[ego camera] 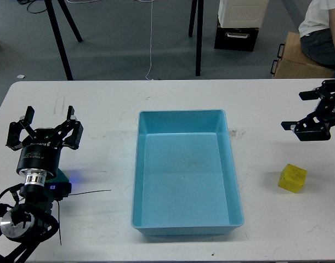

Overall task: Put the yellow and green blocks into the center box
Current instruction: 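Lower the right gripper onto the yellow cube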

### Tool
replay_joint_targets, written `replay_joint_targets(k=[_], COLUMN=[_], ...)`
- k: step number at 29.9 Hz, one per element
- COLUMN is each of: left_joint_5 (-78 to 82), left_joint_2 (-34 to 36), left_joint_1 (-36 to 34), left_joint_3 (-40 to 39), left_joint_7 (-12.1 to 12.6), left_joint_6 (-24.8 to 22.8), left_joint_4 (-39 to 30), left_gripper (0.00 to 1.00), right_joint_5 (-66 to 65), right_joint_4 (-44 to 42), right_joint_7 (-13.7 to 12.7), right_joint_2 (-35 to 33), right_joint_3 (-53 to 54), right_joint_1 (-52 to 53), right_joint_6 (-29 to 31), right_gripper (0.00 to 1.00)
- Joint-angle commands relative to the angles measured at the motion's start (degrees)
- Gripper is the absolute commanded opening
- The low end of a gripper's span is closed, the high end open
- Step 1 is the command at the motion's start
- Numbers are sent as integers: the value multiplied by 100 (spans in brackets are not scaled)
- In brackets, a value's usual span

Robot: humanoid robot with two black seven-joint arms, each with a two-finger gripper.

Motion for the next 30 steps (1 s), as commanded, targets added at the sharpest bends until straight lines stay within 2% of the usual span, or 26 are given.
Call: replay_joint_targets(k=[1,10,23,30], left_joint_5=[0,0,0,0], left_joint_2=[-65,-74,-136,-144], left_joint_1=[-3,-30,-21,-30], left_joint_3=[0,9,9,0], left_joint_7=[0,0,0,0], left_joint_6=[1,1,1,1], left_joint_4=[14,23,111,190], left_gripper=[100,100,100,100], right_joint_5=[10,-921,-965,-957], right_joint_4=[25,8,-625,-731], right_joint_7=[-1,-1,-1,-1], right_joint_2=[-27,-1,842,974], right_joint_3=[-138,-595,-929,-1088], right_joint_1=[-94,-411,-472,-481], right_joint_6=[275,292,310,310], right_gripper=[97,97,97,93])
